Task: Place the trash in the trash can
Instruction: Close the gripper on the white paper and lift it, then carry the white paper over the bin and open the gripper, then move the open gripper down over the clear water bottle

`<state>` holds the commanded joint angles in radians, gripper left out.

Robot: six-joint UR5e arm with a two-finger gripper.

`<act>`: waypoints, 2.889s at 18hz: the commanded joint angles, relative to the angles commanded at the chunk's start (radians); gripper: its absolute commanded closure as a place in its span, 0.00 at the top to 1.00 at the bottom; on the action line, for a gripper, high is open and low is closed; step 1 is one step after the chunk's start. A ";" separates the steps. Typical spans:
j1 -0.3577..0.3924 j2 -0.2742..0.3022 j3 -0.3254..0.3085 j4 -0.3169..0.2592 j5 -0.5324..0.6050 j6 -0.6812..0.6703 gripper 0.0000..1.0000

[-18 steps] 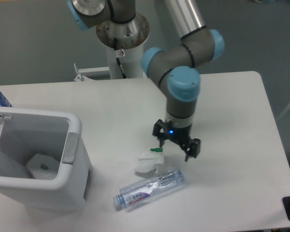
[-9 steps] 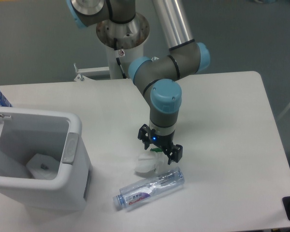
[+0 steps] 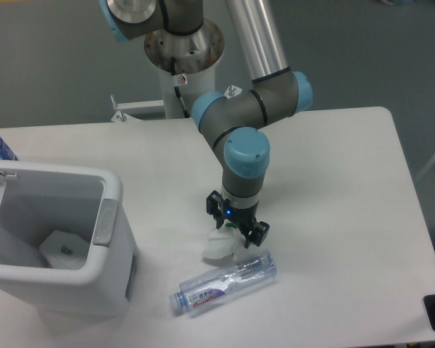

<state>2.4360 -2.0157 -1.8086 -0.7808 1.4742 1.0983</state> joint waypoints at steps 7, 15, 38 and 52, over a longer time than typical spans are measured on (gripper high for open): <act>0.003 0.012 0.034 -0.009 -0.058 -0.003 0.00; 0.028 0.116 0.077 -0.188 -0.224 -0.008 0.00; -0.129 0.265 0.379 -0.387 -0.739 -0.423 0.34; -0.031 0.114 0.406 -0.132 -0.637 -0.408 1.00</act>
<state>2.4051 -1.9018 -1.4022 -0.9130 0.8372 0.6902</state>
